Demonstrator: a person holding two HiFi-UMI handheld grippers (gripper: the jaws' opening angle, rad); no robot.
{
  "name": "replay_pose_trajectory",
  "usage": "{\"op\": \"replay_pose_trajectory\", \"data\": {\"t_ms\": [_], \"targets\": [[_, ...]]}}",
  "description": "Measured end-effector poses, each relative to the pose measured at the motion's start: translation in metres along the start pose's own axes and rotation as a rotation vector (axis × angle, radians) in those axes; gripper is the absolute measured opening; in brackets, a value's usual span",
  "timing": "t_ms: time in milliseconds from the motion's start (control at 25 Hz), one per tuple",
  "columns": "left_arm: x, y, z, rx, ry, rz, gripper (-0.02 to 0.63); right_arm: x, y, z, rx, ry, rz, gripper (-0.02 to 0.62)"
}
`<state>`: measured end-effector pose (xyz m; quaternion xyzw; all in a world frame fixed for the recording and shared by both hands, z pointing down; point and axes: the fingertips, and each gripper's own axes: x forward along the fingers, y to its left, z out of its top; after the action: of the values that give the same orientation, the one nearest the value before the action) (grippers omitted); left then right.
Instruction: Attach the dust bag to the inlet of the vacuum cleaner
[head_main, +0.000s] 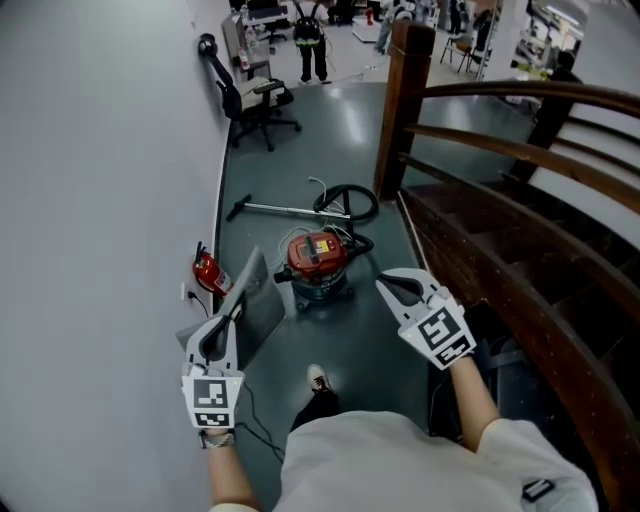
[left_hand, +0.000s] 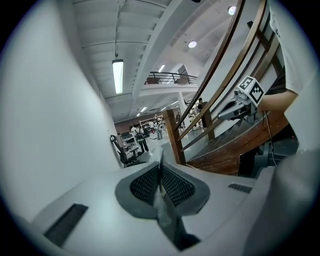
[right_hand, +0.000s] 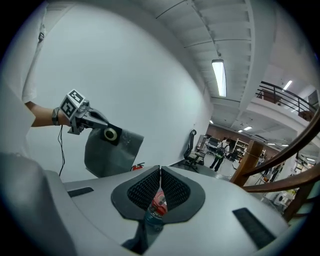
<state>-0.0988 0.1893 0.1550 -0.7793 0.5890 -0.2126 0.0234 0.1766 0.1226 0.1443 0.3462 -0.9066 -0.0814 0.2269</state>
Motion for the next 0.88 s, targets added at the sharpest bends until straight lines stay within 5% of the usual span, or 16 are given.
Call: {"op": "replay_pose_trajectory", "data": {"t_ms": [880], "targets": [[0.101,0.099,-0.034,-0.073,0.056,0.001,0.020,0.150,-0.031,0.013,-0.059,0.060,0.074,0.029]]}}
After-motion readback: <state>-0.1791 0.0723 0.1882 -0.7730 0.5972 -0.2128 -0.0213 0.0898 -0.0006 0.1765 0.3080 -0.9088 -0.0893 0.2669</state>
